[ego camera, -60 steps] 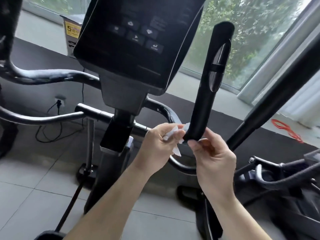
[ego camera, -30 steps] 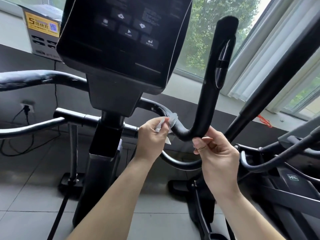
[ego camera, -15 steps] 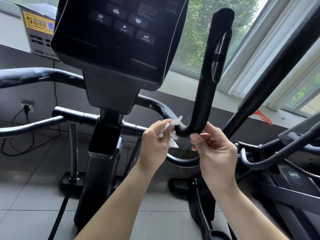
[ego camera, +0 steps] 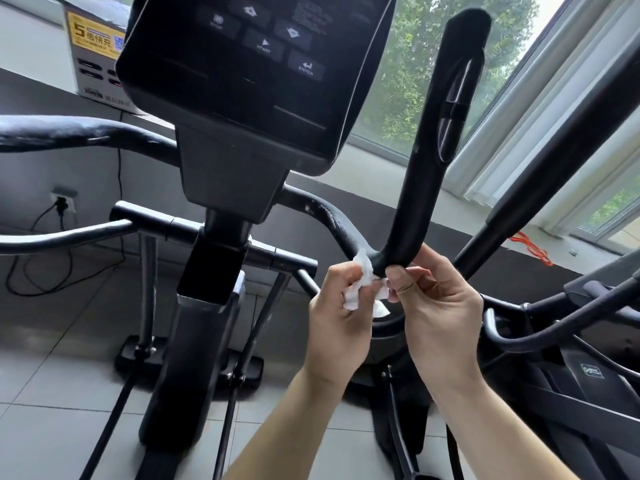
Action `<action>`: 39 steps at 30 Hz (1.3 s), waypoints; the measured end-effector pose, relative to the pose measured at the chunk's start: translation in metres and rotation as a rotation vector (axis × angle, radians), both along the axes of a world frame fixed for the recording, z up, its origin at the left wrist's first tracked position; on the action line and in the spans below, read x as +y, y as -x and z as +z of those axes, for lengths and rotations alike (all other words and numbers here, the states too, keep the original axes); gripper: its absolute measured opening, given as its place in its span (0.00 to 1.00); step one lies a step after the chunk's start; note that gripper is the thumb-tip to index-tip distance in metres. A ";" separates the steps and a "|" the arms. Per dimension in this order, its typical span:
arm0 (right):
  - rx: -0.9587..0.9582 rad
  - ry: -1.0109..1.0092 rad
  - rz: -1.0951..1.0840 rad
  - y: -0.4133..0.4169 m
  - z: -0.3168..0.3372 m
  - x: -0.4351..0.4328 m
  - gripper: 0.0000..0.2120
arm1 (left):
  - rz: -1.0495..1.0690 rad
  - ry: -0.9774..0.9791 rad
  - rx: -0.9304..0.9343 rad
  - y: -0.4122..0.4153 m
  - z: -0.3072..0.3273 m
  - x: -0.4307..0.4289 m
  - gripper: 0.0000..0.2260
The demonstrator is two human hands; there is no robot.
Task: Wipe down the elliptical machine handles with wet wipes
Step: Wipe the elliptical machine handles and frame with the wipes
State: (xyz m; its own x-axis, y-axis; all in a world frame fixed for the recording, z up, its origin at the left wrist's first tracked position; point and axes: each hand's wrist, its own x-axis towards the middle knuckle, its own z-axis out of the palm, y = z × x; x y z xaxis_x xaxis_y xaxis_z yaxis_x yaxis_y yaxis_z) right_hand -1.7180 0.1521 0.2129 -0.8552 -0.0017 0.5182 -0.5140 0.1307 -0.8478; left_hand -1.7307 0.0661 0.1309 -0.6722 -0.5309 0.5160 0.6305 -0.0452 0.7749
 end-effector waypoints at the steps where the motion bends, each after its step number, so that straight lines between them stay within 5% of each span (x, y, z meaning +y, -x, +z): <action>1: 0.004 -0.004 0.004 0.000 0.001 0.000 0.16 | 0.009 0.038 0.003 0.003 -0.003 -0.003 0.08; 8: 0.014 0.002 -0.008 0.003 -0.003 0.000 0.16 | -0.034 0.061 -0.262 0.031 -0.010 -0.033 0.03; 18: 0.028 0.022 0.035 0.005 -0.003 0.001 0.16 | -0.066 0.042 -0.128 -0.002 0.000 -0.017 0.09; 27: 0.014 0.035 0.035 0.008 -0.006 0.001 0.17 | 0.027 0.095 -0.315 0.043 0.013 -0.057 0.02; 31: 0.013 0.039 0.065 0.012 -0.006 0.003 0.17 | -0.101 0.119 -0.259 0.037 0.013 -0.057 0.10; 39: 0.062 0.068 0.071 0.015 -0.013 0.002 0.17 | -0.063 0.237 -0.172 0.032 0.018 -0.059 0.08</action>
State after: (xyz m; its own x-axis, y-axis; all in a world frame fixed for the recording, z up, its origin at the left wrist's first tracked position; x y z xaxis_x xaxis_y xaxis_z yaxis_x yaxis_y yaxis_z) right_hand -1.7330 0.1546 0.1999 -0.8206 -0.0240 0.5710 -0.5715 0.0360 -0.8198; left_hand -1.7626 0.0073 0.1488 -0.7880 -0.3636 0.4969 0.4911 0.1154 0.8634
